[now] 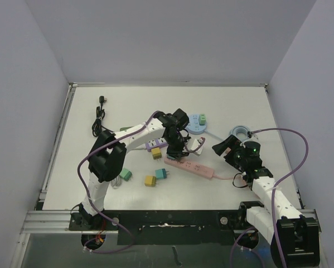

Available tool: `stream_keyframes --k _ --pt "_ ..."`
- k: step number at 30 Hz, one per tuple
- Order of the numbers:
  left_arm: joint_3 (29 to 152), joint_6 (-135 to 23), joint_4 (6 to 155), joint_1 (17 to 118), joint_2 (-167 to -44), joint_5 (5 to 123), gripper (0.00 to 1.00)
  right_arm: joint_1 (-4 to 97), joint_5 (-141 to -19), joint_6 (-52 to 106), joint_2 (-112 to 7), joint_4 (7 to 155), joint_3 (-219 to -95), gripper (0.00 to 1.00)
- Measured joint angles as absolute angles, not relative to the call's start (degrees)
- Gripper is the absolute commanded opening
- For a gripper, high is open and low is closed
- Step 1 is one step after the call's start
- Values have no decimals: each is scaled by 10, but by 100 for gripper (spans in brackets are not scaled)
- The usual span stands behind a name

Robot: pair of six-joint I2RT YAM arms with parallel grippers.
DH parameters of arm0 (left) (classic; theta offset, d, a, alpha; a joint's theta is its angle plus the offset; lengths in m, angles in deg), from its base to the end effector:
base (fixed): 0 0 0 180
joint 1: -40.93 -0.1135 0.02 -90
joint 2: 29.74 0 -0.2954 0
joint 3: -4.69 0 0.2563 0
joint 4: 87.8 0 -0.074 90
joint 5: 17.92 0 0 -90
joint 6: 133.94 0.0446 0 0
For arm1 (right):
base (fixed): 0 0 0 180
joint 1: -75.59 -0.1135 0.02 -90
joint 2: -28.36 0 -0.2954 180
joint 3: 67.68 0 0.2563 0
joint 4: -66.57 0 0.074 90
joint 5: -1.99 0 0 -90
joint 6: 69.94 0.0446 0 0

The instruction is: Insert the plug

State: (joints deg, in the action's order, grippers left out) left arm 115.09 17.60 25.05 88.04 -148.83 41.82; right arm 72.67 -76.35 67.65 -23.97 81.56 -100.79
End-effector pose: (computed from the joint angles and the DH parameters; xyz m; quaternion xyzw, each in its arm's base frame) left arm 0.2861 -0.3410 0.2238 0.7970 0.5325 -0.2420 0.1506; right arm 0.1781 0.0181 0.1968 0.2902 0.8313 0.2798 0.3826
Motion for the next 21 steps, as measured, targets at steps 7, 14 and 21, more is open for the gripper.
stream_keyframes --k 7,14,21 --pt "1166 152 243 877 -1509 413 0 727 -764 676 -245 805 -1008 87" --pt "1147 139 259 877 -1504 412 11 727 -764 675 -259 800 -1008 88" --pt "1154 131 256 881 -1505 455 71 727 -765 669 -259 808 -1008 88"
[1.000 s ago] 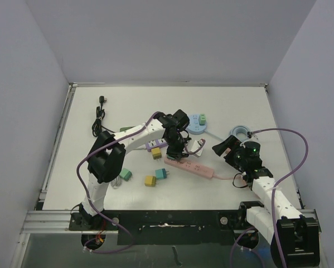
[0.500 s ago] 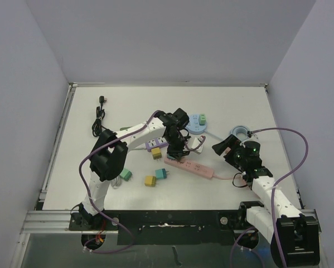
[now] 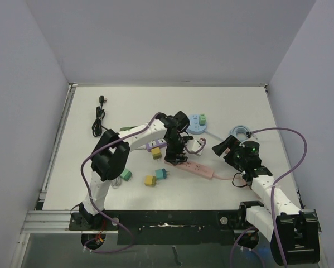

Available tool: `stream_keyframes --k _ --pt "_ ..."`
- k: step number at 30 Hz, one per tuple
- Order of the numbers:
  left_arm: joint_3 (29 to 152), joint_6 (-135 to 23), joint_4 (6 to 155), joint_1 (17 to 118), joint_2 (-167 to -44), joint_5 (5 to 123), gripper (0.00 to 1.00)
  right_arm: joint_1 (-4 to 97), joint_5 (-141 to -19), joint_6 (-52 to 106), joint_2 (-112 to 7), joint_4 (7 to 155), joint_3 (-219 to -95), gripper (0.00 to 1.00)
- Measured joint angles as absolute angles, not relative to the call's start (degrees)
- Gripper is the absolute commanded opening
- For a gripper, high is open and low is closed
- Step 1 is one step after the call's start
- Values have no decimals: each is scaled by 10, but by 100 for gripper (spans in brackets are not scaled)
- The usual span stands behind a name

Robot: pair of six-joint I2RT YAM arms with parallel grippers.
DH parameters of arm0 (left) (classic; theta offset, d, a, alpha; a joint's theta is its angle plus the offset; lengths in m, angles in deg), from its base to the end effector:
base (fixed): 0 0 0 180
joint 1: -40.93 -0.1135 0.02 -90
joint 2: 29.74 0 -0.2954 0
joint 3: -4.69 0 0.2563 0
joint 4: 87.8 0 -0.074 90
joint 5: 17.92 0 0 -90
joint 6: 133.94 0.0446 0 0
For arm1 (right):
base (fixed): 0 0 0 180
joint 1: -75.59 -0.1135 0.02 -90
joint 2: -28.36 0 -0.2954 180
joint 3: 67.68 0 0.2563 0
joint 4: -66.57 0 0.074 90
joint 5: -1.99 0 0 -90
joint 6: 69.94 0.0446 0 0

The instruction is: Insert the plug

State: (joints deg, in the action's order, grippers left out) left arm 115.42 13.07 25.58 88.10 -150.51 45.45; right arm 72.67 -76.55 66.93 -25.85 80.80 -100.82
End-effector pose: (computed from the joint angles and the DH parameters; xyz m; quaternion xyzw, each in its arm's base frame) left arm 0.2911 -0.3434 0.2118 0.7790 0.5728 -0.2182 0.1322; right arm 0.1818 0.0181 0.1930 0.2882 0.8367 0.2729 0.3773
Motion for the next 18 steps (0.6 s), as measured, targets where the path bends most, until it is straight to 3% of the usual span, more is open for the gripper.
stream_keyframes --k 6,11,15,18 --pt "1173 128 251 879 -1482 470 72 727 -778 658 -257 835 -1018 88" --pt "1121 99 325 863 -1356 442 73 727 -786 640 -255 857 -1035 88" --pt "1000 -37 486 829 -1219 474 73 723 -796 613 -261 877 -1061 87" --pt "909 -202 611 809 -1136 580 73 702 -815 593 -281 886 -1089 87"
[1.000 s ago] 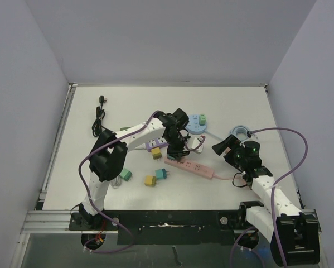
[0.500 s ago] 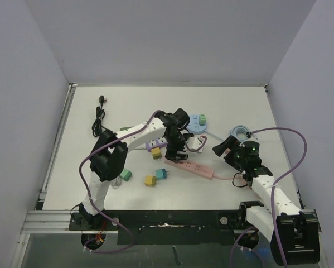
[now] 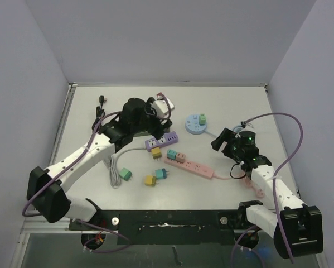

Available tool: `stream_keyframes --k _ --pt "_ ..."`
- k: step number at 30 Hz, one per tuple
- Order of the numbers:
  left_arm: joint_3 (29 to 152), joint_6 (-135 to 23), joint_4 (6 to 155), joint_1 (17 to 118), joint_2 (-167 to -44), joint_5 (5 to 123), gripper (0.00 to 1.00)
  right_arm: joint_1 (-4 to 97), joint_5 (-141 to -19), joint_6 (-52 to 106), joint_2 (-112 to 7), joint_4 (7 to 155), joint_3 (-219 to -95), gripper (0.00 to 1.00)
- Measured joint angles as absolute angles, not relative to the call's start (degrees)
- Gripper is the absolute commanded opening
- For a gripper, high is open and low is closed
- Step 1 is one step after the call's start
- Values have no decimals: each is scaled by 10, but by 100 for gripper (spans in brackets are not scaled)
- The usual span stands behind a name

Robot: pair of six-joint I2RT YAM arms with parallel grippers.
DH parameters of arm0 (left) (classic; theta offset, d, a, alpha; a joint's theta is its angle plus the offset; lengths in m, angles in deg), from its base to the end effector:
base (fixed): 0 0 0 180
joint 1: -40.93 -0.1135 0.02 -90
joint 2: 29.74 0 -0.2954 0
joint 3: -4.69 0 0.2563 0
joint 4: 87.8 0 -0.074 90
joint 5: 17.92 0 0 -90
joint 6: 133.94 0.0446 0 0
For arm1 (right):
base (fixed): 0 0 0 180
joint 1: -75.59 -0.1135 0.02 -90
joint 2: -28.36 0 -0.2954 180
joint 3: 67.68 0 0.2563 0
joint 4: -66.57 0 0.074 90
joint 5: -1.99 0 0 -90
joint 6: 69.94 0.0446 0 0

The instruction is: Insert the plug

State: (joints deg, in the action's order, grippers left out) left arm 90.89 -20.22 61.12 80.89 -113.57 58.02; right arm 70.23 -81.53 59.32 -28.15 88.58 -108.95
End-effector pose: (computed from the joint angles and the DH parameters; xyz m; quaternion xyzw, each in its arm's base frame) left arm 0.2592 -0.2313 0.3615 0.5035 0.6925 -0.1757 0.4859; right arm 0.1971 0.0236 0.2209 0.2368 0.8629 0.2152 0.3911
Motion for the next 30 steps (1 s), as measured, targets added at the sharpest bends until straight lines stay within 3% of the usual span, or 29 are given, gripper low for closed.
stream_keyframes --k 5,12,20,30 --pt "815 -476 697 751 -1024 704 73 608 -870 561 -350 898 -1164 88" --pt "694 -699 716 554 -875 690 73 467 -947 519 -520 914 -1323 94" --pt "621 -781 656 463 -869 608 73 346 -1004 463 -721 958 -1529 95" --pt "585 -810 604 462 -866 616 73 294 -1019 444 -872 1052 -1666 81"
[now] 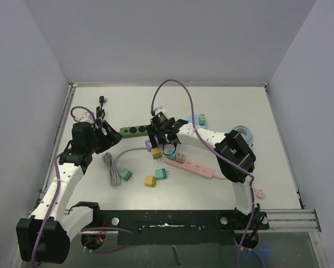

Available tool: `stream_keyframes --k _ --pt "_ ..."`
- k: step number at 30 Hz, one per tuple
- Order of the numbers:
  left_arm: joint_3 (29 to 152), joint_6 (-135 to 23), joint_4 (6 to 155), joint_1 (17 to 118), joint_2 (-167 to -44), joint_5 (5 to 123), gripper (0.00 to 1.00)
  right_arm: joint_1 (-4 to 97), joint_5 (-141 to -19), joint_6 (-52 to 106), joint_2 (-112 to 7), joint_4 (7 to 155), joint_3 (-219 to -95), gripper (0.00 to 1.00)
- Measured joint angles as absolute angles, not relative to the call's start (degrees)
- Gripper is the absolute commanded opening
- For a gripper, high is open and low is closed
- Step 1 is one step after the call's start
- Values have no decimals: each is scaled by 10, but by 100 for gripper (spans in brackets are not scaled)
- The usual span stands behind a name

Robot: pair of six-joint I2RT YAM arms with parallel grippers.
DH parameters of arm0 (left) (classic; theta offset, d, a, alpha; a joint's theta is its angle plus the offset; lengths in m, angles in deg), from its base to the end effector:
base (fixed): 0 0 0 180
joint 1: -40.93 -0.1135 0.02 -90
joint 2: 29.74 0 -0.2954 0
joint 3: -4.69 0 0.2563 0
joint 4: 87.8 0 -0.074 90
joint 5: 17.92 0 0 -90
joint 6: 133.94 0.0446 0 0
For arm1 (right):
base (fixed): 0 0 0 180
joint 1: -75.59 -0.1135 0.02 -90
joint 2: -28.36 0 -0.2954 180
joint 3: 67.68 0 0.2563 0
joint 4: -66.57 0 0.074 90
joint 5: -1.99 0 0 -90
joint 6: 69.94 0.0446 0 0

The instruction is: Insert the plug

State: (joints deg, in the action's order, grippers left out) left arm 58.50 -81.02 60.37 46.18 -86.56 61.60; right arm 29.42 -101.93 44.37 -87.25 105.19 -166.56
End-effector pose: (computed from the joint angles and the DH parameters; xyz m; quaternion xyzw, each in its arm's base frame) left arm 0.2094 -0.0274 0.2799 -0.2014 0.8604 -0.2420 0.4007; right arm 0.3262 0.3243 0.2096 -0.1442 0.9372 0.0761 0.3082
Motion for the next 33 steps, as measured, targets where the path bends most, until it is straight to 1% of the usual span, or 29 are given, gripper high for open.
stream_keyframes --k 5,13,19,23,25,27,28,30,31,33 --pt "585 -811 604 462 -863 626 73 281 -1017 444 -878 1077 -1682 76" --pt "584 -811 603 462 -863 633 73 254 -1014 467 -878 1090 -1682 72" --pt "583 -812 600 462 -862 639 73 249 -1008 488 -884 1100 -1686 66" --pt "578 -813 601 462 -860 639 73 249 -1005 497 -906 1103 -1692 59" --pt "573 -813 601 462 -860 639 73 249 -1005 496 -916 1105 -1696 58" --pt "571 -813 600 462 -860 639 73 249 -1000 498 -921 1107 -1704 54" --pt "570 -813 600 462 -860 639 73 249 -998 499 -924 1108 -1708 46" --pt "570 -814 600 462 -860 639 73 249 -996 500 -931 1109 -1713 35" --pt "570 -814 601 462 -860 639 73 249 -996 501 -933 1109 -1713 32" --pt "570 -814 601 462 -860 637 73 248 -997 503 -933 1110 -1714 31"
